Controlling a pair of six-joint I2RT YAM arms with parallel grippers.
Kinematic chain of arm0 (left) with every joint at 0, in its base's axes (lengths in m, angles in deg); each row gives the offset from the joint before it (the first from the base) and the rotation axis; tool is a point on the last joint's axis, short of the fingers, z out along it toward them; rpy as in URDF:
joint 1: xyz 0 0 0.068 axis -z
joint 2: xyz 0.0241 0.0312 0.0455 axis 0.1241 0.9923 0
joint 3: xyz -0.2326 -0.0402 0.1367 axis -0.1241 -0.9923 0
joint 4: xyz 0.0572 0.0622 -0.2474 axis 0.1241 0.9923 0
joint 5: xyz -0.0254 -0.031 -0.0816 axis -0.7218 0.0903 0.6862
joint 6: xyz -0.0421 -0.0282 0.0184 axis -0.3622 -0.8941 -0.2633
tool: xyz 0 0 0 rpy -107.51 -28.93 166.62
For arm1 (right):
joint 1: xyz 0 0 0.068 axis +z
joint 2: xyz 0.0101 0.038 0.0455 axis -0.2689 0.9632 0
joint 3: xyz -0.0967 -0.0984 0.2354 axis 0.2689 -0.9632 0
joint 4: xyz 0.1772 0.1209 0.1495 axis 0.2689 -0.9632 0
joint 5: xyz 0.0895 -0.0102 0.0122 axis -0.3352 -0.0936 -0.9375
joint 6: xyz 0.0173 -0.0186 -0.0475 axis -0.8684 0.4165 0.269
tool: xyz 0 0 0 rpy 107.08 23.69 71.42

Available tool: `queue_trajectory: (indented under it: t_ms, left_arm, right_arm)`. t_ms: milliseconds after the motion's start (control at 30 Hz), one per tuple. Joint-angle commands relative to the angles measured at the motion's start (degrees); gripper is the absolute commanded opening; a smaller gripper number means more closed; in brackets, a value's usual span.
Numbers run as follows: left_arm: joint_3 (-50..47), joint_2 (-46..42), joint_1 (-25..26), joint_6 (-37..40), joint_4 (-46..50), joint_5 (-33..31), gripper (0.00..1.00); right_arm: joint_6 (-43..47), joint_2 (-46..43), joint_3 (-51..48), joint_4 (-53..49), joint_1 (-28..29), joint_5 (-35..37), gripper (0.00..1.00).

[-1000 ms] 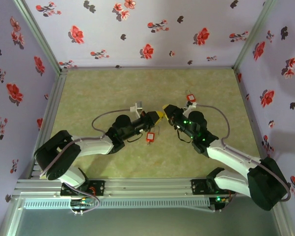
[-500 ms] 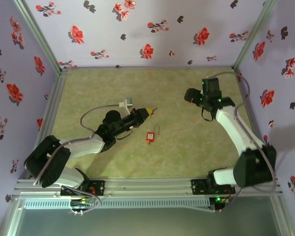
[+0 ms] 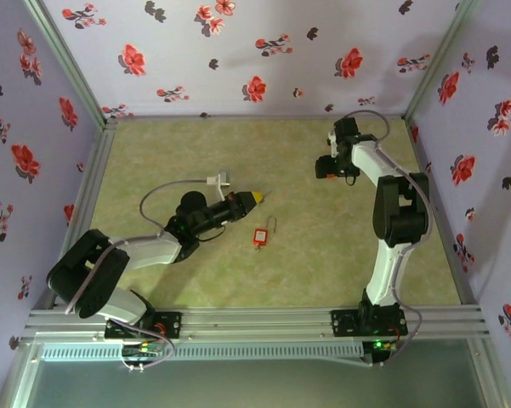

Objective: Unlock with the key

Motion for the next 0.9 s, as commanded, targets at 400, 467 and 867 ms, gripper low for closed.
queue_trajectory:
  t_ms: [400,467,867]
  left_arm:
    - [-1.2,-0.3,-0.5,2.1,-0.6,-0.1,0.0]
    - [-1.2,-0.3,-0.4,2.1,-0.6,-0.2,0.0]
    - [-0.2,-1.6,-0.5,3.2,2.5,-0.8,0.0]
  right_arm:
    - [5.7,12.5,13.9,-7.0,-0.5,0.7,0.73]
    - [5.7,13.8,15.3,-7.5,-0.5,0.8,0.72]
    - [3.3,15.7,17.1,-9.1,-2.3,1.3,0.46]
